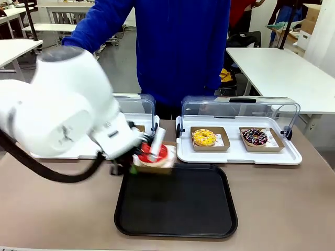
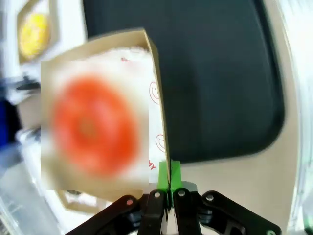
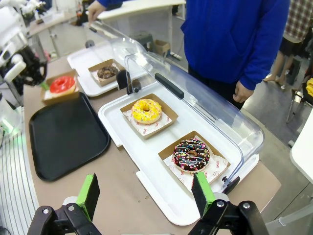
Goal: Move the first donut from the left to the tray.
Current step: Pick up the Paper togo box containing the Donut indicated by the person and place it on the Handle tray.
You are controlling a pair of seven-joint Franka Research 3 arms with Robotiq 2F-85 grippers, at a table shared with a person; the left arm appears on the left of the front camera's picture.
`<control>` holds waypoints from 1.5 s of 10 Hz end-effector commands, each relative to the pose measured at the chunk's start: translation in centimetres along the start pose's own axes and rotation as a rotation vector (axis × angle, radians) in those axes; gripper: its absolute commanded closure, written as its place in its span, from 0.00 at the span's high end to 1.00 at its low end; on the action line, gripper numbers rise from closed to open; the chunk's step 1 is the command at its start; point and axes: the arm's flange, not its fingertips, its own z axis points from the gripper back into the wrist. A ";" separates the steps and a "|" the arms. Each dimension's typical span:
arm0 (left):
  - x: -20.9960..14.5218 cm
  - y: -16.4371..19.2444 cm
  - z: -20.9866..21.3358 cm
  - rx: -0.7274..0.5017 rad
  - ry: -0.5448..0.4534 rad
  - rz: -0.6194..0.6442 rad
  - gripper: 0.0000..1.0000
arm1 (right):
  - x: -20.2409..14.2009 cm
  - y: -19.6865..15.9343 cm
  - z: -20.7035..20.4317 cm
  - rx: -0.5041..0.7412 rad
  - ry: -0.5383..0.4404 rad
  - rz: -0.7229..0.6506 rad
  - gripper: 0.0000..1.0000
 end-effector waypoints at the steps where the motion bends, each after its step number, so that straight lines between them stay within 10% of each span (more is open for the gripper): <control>1: 4.4 -0.9 -1.0 0.040 0.003 0.030 0.02 | 0.2 -0.2 0.0 -0.003 -0.033 0.024 1.00; 15: 6.8 -4.9 -9.7 -0.062 0.048 0.142 0.02 | 0.2 -0.2 0.0 -0.003 -0.033 0.024 1.00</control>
